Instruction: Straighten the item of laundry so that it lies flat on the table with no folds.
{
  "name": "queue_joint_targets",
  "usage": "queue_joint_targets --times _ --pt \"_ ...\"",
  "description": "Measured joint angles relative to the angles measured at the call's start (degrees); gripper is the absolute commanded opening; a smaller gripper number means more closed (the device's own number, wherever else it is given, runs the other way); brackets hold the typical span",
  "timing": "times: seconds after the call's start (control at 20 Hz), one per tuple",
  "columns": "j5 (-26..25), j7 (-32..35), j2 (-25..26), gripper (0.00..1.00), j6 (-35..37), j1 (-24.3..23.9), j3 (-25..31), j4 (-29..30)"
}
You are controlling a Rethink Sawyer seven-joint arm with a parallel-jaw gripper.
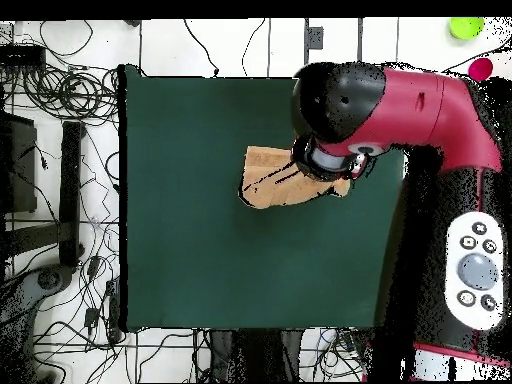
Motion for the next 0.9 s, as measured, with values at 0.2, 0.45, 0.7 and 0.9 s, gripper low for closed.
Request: queue_joint_targets --times 0.2,0.45,0.7,0.9 --pt "0.00 0.00 1.23 0.00 2.21 0.42 0.01 -2.05" --pt "-0.01 0.00 3.03 0.00 5.11 0.76 0.03 -4.85" --pt "-0.05 0.00 5.27 0.00 8.52 0.98 0.09 -8.44" --pt "-0.01 0.00 5.83 0.00 8.39 0.98 0.09 -8.42"
